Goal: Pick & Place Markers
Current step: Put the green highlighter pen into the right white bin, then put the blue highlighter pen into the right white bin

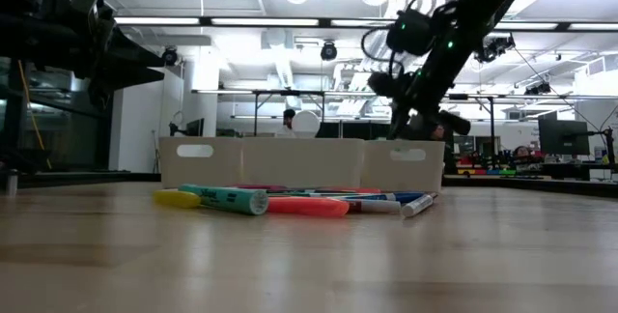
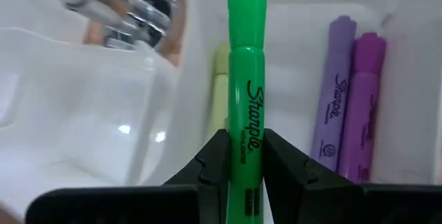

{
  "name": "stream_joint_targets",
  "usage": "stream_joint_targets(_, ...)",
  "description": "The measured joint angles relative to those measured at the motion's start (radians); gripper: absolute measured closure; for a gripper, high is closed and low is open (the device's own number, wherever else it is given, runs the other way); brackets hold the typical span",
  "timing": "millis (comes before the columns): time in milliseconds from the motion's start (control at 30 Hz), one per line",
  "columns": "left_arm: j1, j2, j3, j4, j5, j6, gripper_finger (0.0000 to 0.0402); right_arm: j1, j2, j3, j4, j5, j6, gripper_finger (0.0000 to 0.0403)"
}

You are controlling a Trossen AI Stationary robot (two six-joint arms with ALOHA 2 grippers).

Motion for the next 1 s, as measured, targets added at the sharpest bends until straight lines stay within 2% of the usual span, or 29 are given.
stream_joint_targets(233,0.000,0.000,0.000,0.000,0.000,0.000,0.0273,-0.025,0.069,0.062,-0.031,-0.022,-0.024,0.0346)
stream_joint_targets(400,0.000,0.000,0.000,0.000,0.000,0.000,0.0273,-0.035,0.095,0.112,-0.093,-0.022,-0.050,0.0329)
stream_joint_targets(567,0.000,0.000,0.000,0.000,0.000,0.000,0.0273,-0.035,0.099,0.122,-0.113,-0.021,-0.055,0.0313)
stream_joint_targets(1000,0.000,0.000,0.000,0.000,0.000,0.000,0.0273,-0.034,0.078,0.122,-0.141,-0.009,-0.072,0.0309)
